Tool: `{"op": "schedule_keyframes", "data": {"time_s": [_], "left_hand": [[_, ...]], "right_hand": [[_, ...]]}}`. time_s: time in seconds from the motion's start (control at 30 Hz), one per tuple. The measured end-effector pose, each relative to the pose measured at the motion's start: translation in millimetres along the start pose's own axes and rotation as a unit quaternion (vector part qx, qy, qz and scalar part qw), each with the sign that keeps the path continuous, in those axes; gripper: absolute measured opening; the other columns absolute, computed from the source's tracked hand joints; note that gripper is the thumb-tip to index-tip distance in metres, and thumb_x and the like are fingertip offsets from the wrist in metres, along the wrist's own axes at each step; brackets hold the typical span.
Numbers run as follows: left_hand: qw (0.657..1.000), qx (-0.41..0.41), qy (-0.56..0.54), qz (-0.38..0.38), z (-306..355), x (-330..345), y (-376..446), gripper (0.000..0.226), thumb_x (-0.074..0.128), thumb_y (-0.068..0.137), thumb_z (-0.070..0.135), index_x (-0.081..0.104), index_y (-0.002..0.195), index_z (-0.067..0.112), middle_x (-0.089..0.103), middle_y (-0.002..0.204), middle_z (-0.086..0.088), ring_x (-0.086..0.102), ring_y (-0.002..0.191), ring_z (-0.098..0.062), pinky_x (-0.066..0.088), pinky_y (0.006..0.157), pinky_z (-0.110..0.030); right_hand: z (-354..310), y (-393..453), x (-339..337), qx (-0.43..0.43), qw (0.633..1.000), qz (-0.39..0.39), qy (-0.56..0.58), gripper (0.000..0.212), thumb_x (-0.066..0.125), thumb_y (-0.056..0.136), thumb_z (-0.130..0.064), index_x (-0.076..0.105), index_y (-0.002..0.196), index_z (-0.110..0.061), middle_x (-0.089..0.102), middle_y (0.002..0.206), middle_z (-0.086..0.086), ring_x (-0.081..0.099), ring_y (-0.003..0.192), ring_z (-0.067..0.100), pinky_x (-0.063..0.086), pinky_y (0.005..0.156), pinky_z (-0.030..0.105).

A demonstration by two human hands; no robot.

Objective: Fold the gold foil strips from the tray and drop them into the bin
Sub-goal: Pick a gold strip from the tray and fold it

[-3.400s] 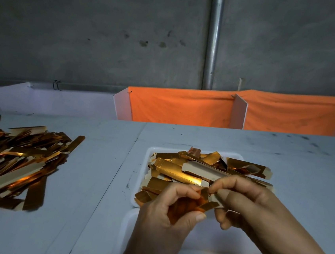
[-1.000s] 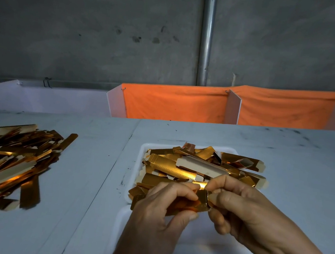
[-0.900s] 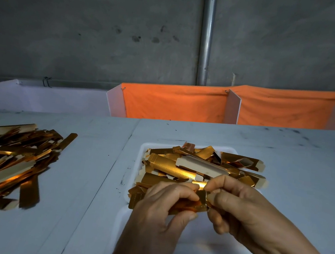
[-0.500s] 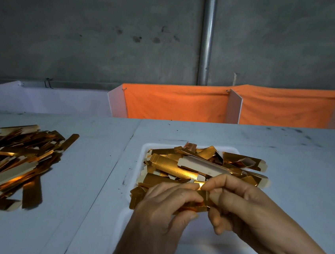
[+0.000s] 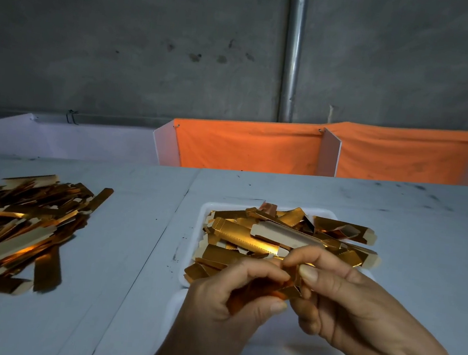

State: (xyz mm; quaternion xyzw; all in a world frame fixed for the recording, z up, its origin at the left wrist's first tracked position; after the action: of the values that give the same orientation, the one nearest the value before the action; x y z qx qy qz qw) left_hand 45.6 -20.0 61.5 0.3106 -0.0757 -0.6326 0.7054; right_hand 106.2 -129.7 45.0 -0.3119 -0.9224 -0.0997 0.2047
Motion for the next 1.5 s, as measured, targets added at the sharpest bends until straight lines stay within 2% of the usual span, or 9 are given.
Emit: {"op": "schedule_keyframes", "data": {"time_s": [0.73, 0.87, 0.93, 1.0, 1.17, 1.3, 1.4, 1.47, 1.5], "left_hand": [[0.998, -0.029, -0.049, 0.002, -10, 4, 1, 0.028, 0.07, 0.071, 0.037, 0.063, 0.097, 0.04, 0.068, 0.111, 0.013, 0.062, 0.109, -0.011, 0.05, 0.087, -0.024], [0.999, 0.029, -0.006, 0.022, 5, 5, 4, 0.026, 0.068, 0.075, 0.034, 0.059, 0.099, 0.041, 0.064, 0.118, 0.02, 0.052, 0.122, -0.004, 0.041, 0.097, -0.016], [0.996, 0.08, 0.028, 0.018, 16, 10, 3, 0.024, 0.066, 0.08, 0.028, 0.056, 0.099, 0.037, 0.063, 0.121, 0.02, 0.047, 0.128, -0.005, 0.031, 0.107, -0.022], [0.992, 0.107, 0.058, 0.016, 21, 13, 2, 0.025, 0.065, 0.082, 0.022, 0.055, 0.101, 0.034, 0.062, 0.122, 0.018, 0.046, 0.129, -0.007, 0.029, 0.111, -0.031], [0.981, 0.162, 0.101, 0.039, 29, 13, 2, 0.024, 0.061, 0.079, 0.012, 0.059, 0.099, 0.025, 0.063, 0.119, 0.014, 0.05, 0.126, -0.011, 0.034, 0.108, -0.04], [0.981, 0.179, 0.081, 0.003, 33, 18, 3, 0.016, 0.058, 0.085, 0.014, 0.06, 0.098, 0.024, 0.057, 0.129, 0.013, 0.051, 0.126, -0.018, 0.046, 0.099, -0.041], [0.99, 0.05, -0.054, 0.124, 14, -5, 6, 0.011, 0.067, 0.081, 0.032, 0.068, 0.091, 0.027, 0.065, 0.118, 0.0, 0.058, 0.117, -0.022, 0.051, 0.09, -0.038], [0.96, -0.085, -0.125, 0.236, -13, -22, -3, 0.034, 0.08, 0.063, 0.039, 0.068, 0.092, 0.027, 0.069, 0.108, 0.003, 0.065, 0.103, -0.012, 0.055, 0.078, -0.023], [0.949, -0.136, -0.148, 0.244, -24, -21, -6, 0.048, 0.079, 0.052, 0.038, 0.066, 0.096, 0.024, 0.071, 0.103, 0.002, 0.067, 0.097, -0.01, 0.055, 0.071, -0.019]], "right_hand": [[-3, 1, 1, -0.027, 0.997, 0.01, -0.071, 0.046, 0.09, 0.056, -0.041, 0.071, 0.085, -0.01, 0.06, 0.066, 0.007, 0.062, 0.057, 0.016, 0.054, 0.056, 0.027], [4, 0, -11, 0.025, 0.998, 0.047, -0.029, 0.066, 0.078, 0.069, -0.054, 0.065, 0.113, -0.006, 0.066, 0.096, 0.018, 0.067, 0.079, 0.03, 0.057, 0.067, 0.039], [13, 0, -10, 0.072, 0.995, 0.03, -0.055, 0.058, 0.06, 0.085, -0.056, 0.062, 0.123, -0.012, 0.066, 0.12, 0.018, 0.063, 0.11, 0.034, 0.054, 0.087, 0.048], [18, 1, 0, 0.093, 0.995, -0.014, -0.021, 0.051, 0.052, 0.091, -0.049, 0.06, 0.127, -0.014, 0.06, 0.128, 0.021, 0.056, 0.122, 0.036, 0.048, 0.098, 0.053], [22, 4, 7, 0.094, 0.99, -0.023, 0.106, 0.039, 0.065, 0.083, -0.032, 0.07, 0.113, -0.007, 0.068, 0.105, 0.024, 0.07, 0.089, 0.03, 0.058, 0.071, 0.04], [17, 6, 4, 0.049, 0.982, 0.012, 0.182, 0.053, 0.094, 0.049, -0.008, 0.074, 0.098, -0.001, 0.066, 0.083, 0.016, 0.067, 0.07, 0.024, 0.057, 0.059, 0.035], [14, 6, 6, 0.03, 0.998, 0.007, 0.053, 0.054, 0.085, 0.064, -0.011, 0.068, 0.116, -0.01, 0.067, 0.088, 0.012, 0.069, 0.076, 0.023, 0.056, 0.066, 0.033], [13, 8, 2, 0.017, 0.995, 0.036, -0.089, 0.049, 0.08, 0.068, -0.013, 0.069, 0.114, -0.024, 0.068, 0.095, 0.01, 0.069, 0.088, 0.025, 0.055, 0.075, 0.033], [13, 8, 2, 0.015, 0.989, 0.044, -0.139, 0.046, 0.079, 0.067, -0.012, 0.07, 0.11, -0.028, 0.068, 0.098, 0.009, 0.069, 0.092, 0.027, 0.054, 0.077, 0.032]]}}
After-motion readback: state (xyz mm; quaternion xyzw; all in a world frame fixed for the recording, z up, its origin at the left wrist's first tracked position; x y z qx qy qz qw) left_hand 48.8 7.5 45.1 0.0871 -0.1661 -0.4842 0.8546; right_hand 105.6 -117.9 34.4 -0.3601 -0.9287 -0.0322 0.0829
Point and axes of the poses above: each hand's wrist, its own y-axis towards the middle knuckle, its own x-axis out of the palm, z = x × y, the point moved 8 cm from there along y, towards the middle knuckle
